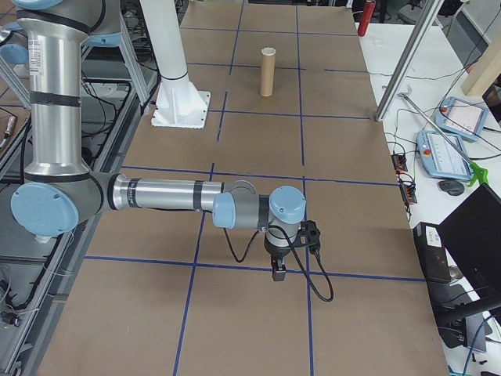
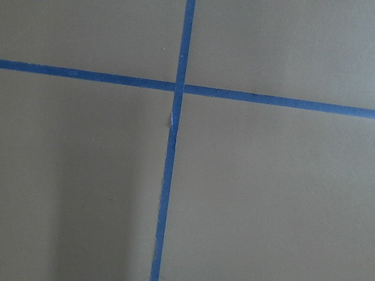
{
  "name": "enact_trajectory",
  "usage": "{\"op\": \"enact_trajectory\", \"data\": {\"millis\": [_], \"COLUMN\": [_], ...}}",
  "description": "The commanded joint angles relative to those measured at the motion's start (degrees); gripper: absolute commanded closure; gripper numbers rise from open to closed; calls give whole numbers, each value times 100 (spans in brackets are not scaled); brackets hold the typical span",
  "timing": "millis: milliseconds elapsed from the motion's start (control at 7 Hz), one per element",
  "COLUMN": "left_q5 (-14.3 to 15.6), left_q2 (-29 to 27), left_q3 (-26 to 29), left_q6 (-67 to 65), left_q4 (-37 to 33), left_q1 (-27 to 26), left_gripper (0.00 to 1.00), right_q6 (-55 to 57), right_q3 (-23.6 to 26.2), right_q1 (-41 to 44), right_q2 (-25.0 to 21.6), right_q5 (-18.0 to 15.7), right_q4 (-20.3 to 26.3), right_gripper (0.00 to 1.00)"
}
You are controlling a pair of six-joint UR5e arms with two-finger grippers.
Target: Collect badminton balls into bucket
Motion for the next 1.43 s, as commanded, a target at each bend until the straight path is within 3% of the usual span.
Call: {"op": "enact_trajectory", "data": {"millis": [0,571,714,857,1286], "left_q5": [-286,-340,-540,-1029,-1087], "left_q2": [759,1472,1857,2226,2379], "left_q3": [767,1113,1087,1121,1236], "left_q6": [913,1179,1170,1118,1109], "left_q4": [-1055,-1534,-1873,-2286,-2272], "left_q1": [-778,-1149,-1185,-1186,-1177], "left_gripper": [0,0,0,0,0], "right_q6": [-9,0,0,0,0], "right_q3": [0,0,0,0,0], "right_q1": [0,0,0,0,0], "right_q2": [0,0,0,0,0], "right_q5": [0,0,0,0,0], "right_q4": [0,0,0,0,0], "right_gripper": [0,0,0,0,0]}}
